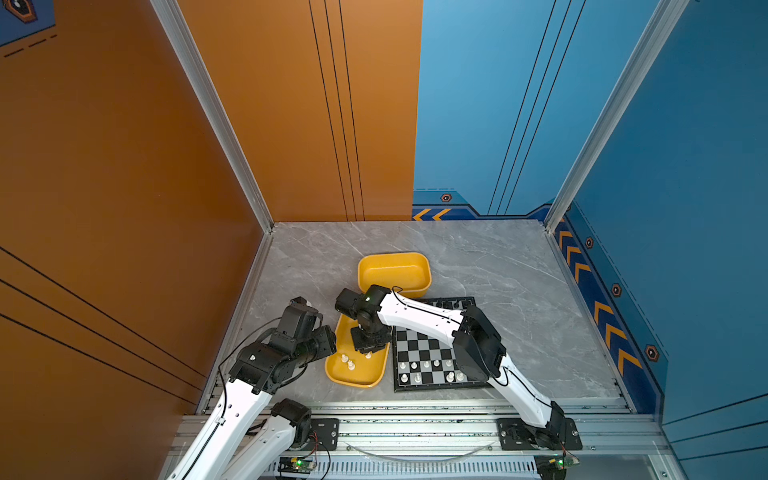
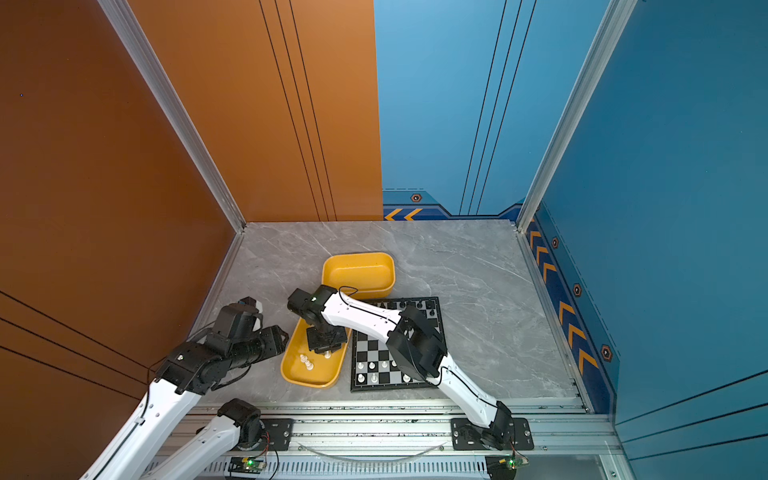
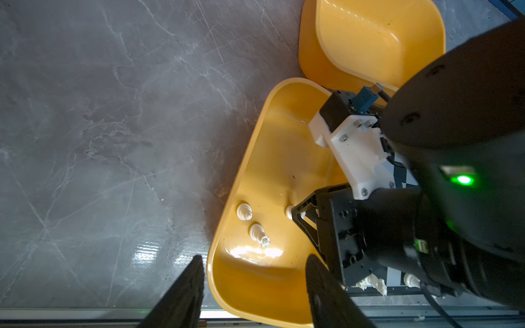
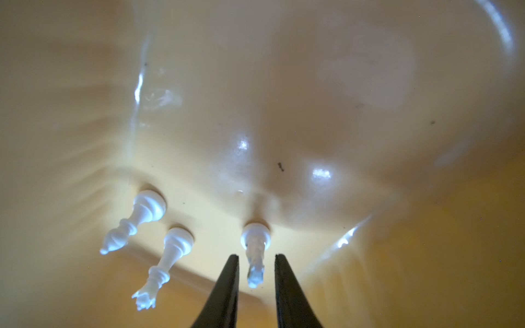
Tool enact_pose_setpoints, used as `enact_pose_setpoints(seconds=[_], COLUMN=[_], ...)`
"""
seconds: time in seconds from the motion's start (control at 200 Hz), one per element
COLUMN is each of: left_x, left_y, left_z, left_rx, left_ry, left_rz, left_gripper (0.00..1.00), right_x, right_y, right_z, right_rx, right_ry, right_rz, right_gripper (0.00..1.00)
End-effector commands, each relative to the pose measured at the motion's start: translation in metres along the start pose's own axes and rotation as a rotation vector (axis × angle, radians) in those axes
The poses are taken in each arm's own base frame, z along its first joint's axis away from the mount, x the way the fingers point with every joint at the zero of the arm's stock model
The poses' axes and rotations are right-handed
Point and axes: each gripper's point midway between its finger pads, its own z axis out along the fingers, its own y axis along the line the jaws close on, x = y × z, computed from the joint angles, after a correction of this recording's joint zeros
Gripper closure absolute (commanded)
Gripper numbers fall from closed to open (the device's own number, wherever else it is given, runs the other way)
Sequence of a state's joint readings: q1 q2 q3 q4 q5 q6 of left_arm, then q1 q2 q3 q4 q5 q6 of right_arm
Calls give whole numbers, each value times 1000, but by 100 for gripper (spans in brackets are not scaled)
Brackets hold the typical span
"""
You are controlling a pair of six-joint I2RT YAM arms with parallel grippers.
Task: Set up the chess pieces on the board
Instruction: 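Descend the right gripper and close on a white piece in the tray, then lift the white piece and carry it to the board's near rank with the right gripper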
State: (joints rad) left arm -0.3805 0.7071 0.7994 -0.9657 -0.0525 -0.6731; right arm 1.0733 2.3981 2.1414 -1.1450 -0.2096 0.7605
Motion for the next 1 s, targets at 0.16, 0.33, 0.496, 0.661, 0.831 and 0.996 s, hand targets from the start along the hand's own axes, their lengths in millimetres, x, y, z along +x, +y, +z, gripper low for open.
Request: enact_pose_setpoints(seconds=[0.16,0.33,0.496,0.661,0.831,0.996], left_x=[-6,-6,-6,-6,-6,-8], left_y=[-4,-3,-3,-2,-2,0], left_z=[-7,-8,-7,-7,-8,-8], left_rx=[8,6,3,0,4,-3], left_ry=[-19,-21,-21,-22,-29,-35], left_rz=[23,23,21,18,15,4], left_gripper=[42,42,42,42,42,42], right_x=[0,2,4,7,6,-2], right_y=[-6,-5,-5,-7,-8,-9], right_z=[3,1,-6,-2,-6,-22], right_rx=[19,11,14,32,44,31], right_ry=[26,31,22,34,14,-27], right_rz=[29,27,17,9,1,2], right_gripper=[79,79,78,87,94,96])
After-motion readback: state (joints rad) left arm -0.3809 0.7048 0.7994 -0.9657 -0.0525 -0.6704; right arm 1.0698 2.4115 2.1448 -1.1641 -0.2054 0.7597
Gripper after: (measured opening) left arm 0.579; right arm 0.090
